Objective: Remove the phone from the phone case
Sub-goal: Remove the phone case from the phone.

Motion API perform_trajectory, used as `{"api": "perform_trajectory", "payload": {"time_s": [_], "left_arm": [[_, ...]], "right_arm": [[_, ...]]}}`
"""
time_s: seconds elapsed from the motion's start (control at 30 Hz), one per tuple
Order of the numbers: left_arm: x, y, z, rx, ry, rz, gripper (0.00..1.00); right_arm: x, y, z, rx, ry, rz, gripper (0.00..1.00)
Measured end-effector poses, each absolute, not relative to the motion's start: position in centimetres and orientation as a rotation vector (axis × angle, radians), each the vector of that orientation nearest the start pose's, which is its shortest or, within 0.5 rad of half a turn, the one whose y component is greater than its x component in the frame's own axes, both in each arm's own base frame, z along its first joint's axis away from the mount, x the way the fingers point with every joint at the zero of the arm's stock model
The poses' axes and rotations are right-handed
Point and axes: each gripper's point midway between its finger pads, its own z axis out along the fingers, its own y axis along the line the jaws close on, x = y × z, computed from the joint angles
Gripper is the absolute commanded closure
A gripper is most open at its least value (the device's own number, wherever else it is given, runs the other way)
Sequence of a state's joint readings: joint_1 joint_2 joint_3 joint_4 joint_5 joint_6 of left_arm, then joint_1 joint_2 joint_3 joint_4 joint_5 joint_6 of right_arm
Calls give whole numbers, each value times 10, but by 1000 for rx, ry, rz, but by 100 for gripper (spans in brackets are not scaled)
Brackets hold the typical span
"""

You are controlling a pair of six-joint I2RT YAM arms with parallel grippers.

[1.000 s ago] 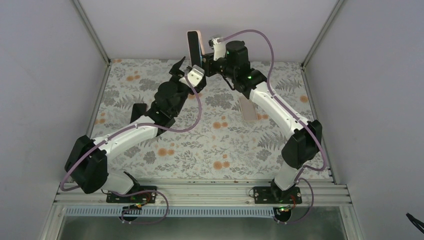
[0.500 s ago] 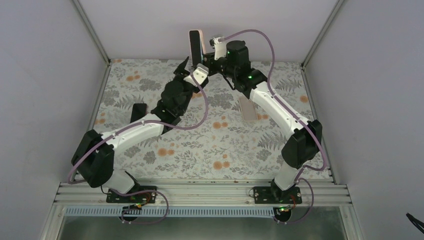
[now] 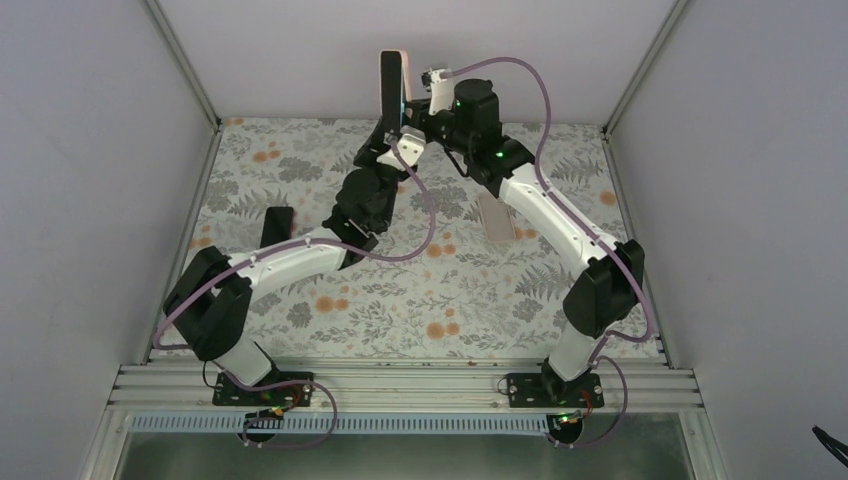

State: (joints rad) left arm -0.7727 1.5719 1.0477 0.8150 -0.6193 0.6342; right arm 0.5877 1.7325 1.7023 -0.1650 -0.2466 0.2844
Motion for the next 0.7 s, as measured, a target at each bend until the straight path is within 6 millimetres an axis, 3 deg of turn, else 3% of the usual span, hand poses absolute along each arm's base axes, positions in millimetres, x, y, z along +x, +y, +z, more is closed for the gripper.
{"api": "perform_trajectory", "payload": {"time_s": [0.27,0.57,0.7], "left_arm": [[419,-262,368,330,1274,342,62],[418,-275,370,331,1183,419,77],[413,-282,376,345,1153,414,88]], "right_arm": [[437,328,380,-415,1781,846,97],[434,319,384,-403,1746,861,97],[428,315,391,-411,1726,874,97]]}}
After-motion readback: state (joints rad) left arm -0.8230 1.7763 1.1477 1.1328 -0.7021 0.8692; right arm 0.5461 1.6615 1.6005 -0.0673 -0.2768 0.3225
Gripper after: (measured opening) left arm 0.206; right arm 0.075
